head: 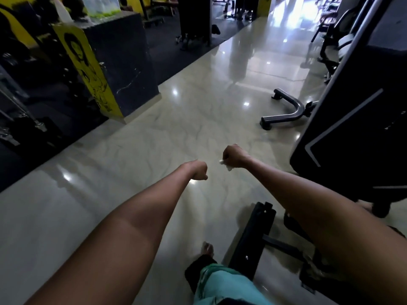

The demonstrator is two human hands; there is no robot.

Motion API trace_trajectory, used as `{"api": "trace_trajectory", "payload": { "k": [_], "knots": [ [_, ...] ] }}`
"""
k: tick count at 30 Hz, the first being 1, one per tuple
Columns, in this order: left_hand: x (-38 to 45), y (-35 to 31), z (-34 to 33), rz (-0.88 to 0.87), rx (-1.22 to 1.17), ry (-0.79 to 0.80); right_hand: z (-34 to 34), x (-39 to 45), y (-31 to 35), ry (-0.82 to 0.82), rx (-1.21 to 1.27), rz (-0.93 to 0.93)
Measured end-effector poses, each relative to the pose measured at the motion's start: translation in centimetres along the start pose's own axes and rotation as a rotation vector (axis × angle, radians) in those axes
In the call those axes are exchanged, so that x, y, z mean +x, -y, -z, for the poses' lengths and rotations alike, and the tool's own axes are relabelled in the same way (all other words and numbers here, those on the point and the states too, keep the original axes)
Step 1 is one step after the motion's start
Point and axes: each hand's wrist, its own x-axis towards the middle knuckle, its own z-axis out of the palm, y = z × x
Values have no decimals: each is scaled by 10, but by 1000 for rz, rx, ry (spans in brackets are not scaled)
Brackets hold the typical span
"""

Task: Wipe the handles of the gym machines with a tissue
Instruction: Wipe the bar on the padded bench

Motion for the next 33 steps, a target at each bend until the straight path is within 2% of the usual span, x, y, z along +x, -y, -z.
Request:
{"api": "trace_trajectory", "payload": {
  "k": [8,12,18,25,33],
  "knots": [
    [111,51,80,-38,57,-12,55,126,-12,-40,72,-17],
    [164,61,121,-52,-24,-32,79,180,-30,-122,137,-92],
    [255,67,168,-102,-121,30,99,253,-70,-135,141,-181],
    [389,72,237,-229,28,15,145,367,-133,-206,98,-318],
    [526,59,331,-377,146,23,220,476,-202,-335,188,-448]
  ]
}}
